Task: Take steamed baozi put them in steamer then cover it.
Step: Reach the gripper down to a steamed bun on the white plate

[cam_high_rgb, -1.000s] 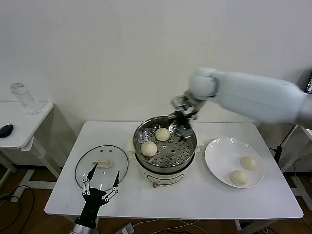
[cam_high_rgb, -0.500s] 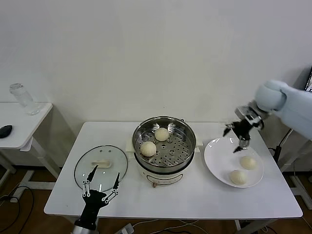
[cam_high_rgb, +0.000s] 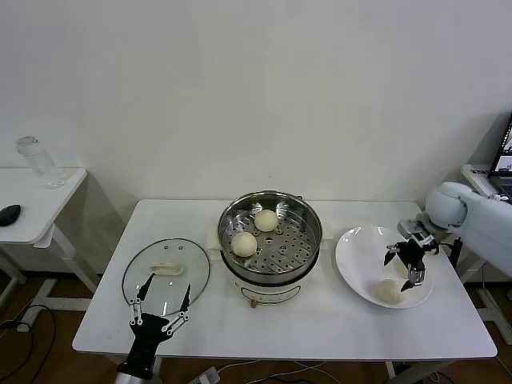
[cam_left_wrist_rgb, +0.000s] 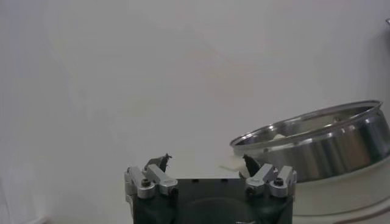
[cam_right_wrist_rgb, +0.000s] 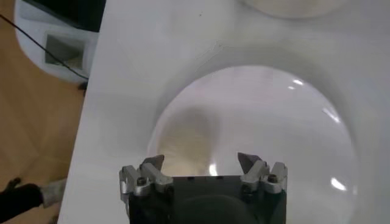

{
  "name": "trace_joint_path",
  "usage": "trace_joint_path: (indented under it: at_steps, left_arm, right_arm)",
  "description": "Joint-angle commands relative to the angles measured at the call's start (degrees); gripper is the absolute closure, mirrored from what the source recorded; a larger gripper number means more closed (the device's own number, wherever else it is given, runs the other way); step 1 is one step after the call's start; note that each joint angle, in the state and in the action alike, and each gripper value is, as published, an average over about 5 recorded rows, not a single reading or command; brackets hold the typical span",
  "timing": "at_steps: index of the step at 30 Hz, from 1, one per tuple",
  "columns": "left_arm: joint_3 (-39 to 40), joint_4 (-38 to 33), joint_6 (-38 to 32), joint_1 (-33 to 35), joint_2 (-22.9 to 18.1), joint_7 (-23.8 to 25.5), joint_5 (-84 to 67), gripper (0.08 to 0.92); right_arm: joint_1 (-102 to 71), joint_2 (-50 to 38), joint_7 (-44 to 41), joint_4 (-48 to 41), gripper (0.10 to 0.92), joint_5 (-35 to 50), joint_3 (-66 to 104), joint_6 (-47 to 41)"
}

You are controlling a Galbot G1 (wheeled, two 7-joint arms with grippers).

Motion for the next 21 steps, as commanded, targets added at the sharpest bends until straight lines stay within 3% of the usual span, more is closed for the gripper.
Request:
trace_joint_path:
  at_steps: [1,17,21]
  left_arm:
    - [-0.3,0.2,-0.1,0.1,-0.1,0.0,0.1,0.177]
    - [-1.1,0.2,-0.3,0.2,-0.1,-0.1,0.1,0.177]
    - [-1.1,0.2,-0.3,0.2,-0.1,-0.1,0.1,0.177]
  right_arm:
    - [-5.1,0.4,0.6,-2.2,0.203,-2.2,2.6,0.8]
    - [-7.1,2.3,1.9,-5.0,0.207,-3.3,3.8,1.1]
    - [-7.0,2.2,2.1,-4.7,0.267,-3.2,3.7,1.0]
